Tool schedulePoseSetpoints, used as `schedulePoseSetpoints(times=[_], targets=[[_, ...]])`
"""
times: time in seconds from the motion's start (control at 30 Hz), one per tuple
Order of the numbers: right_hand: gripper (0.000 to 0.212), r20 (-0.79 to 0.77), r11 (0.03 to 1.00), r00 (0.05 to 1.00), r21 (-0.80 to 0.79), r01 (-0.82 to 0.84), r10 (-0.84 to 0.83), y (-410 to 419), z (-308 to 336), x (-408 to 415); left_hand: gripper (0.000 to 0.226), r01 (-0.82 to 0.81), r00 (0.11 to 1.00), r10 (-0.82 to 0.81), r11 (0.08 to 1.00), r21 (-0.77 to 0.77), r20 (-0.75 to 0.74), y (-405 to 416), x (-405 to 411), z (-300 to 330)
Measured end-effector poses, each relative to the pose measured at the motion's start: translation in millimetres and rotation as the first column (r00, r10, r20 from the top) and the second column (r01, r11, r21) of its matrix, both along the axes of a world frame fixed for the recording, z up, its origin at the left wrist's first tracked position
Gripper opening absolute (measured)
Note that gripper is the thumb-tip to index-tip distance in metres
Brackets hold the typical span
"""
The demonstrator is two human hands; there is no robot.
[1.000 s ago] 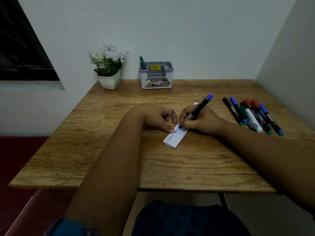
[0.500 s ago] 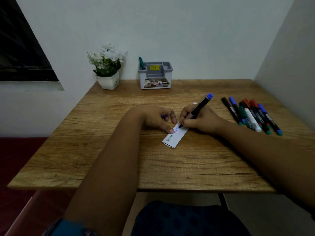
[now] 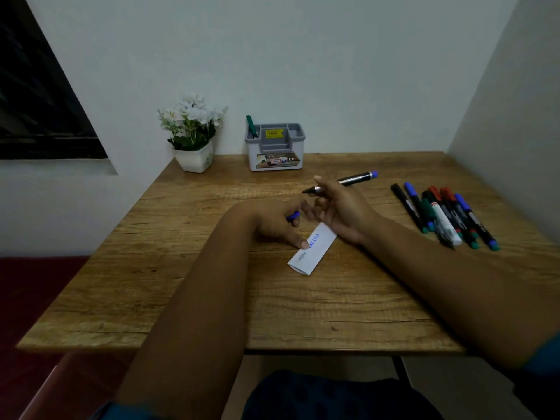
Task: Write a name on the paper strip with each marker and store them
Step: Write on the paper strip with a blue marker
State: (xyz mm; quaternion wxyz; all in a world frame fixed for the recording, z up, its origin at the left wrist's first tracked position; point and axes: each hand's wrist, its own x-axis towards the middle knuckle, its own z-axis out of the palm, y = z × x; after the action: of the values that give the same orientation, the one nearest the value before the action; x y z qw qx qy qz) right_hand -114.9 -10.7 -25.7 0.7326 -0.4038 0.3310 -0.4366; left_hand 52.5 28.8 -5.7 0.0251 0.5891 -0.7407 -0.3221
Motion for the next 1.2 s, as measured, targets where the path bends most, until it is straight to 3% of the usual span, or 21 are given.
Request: schedulePoseSetpoints(times=[0.1, 0.23, 0.4, 0.57, 0.7, 0.83, 0.93, 1.07, 1.13, 1.2], targets=[[0.018, 0.093, 0.991, 0.993, 0.114, 0.068, -0.079, -4.8, -4.7, 1.6, 0.094, -0.126, 0.984, 0.125, 0.992, -0.001, -0.124, 1.9, 2.0, -2.6], [0.016, 0.126, 0.999, 0.991, 0.010, -0.042, 0.040, -4.3, -7.6, -2.5, 0.088, -0.279, 0.917, 0.273, 0.960, 0.021, -0.291, 2.2, 2.2, -5.3], [0.022, 0.090, 0.995, 0.991, -0.010, -0.097, 0.098, -2.4, -3.1, -1.4, 0.089, -0.287, 0.926, 0.273, 0.958, -0.017, -0.262, -1.1, -0.1, -8.4], [0.013, -0.138, 0.983, 0.986, -0.144, -0.113, 0.093, 1.5, -4.4, 3.7, 0.087, -0.247, 0.956, 0.232, 0.967, -0.065, -0.179, -0.1, -4.8, -5.8], [0.010, -0.157, 0.954, 0.985, -0.280, -0.109, 0.066, 4.5, -9.0, 4.3, 0.074, -0.285, 0.945, 0.239, 0.937, -0.203, -0.224, -2.5, -7.8, -9.5], [0.009, -0.112, 0.962, 0.993, -0.263, -0.066, 0.037, 1.7, -11.3, 4.3, 0.058, -0.326, 0.936, 0.253, 0.886, -0.330, -0.245, -5.9, -15.1, -7.0], [0.024, -0.100, 0.965, 0.995, -0.263, -0.009, -0.018, -0.2, -13.1, 2.7, 0.048, -0.304, 0.946, 0.230, 0.873, -0.380, -0.227, -6.4, -19.9, -6.9], [0.002, -0.102, 0.964, 0.994, -0.264, 0.007, -0.035, -0.8, -10.3, -1.3, 0.039, -0.254, 0.965, 0.185, 0.839, -0.481, -0.187, -6.6, -27.4, -9.2], [0.001, -0.101, 0.965, 0.994, -0.260, 0.006, -0.033, -1.1, -11.0, -1.7, 0.034, -0.276, 0.953, 0.177, 0.840, -0.467, -0.245, -6.7, -24.8, -9.1], [0.004, -0.101, 0.966, 0.995, -0.257, -0.005, -0.021, -1.9, -12.3, -1.3, 0.027, -0.364, 0.879, 0.185, 0.857, -0.366, -0.440, -6.4, -18.0, -7.7]])
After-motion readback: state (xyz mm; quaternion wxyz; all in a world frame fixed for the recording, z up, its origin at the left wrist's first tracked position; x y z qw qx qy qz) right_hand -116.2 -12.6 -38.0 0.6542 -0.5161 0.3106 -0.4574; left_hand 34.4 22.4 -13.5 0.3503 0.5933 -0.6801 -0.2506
